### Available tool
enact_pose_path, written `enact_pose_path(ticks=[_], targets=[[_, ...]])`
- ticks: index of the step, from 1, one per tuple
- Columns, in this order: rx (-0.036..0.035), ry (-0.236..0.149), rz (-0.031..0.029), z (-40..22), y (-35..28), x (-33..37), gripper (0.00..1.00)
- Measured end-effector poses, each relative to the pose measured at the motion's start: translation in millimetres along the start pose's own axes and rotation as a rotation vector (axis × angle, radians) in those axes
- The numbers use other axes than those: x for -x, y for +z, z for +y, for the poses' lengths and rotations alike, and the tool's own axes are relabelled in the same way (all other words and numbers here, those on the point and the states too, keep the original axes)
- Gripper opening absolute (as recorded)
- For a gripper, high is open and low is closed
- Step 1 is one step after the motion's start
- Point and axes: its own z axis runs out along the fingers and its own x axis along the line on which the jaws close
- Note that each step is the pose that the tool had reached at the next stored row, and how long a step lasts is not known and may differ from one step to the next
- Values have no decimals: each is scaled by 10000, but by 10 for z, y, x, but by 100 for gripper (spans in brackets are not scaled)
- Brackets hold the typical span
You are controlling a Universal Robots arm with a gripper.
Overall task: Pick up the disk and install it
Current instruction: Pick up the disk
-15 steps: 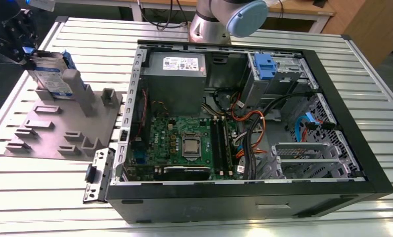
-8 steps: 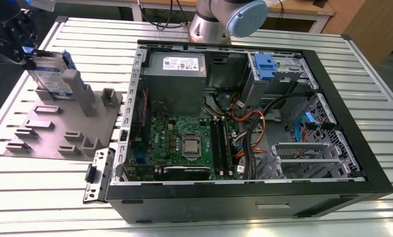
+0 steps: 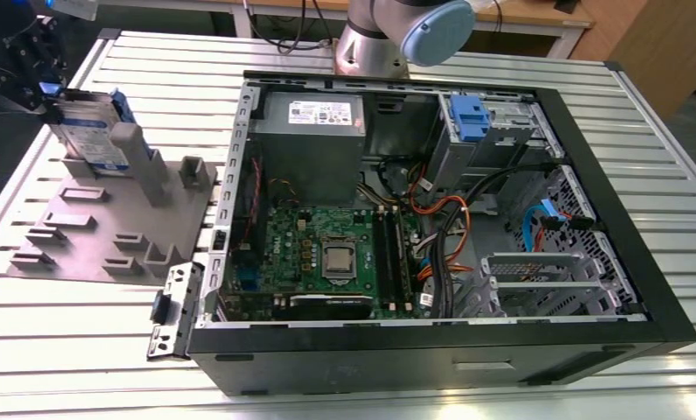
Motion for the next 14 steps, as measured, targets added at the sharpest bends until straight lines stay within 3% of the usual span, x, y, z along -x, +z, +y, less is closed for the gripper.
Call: enact_pose_path(ticks=[1, 6, 9, 14], targets=[[1, 1, 1, 0, 0, 0, 37], [1, -28, 0, 0, 0, 0, 36], [9, -345, 8, 0, 0, 0, 36], [15, -513, 14, 0, 0, 0, 36]])
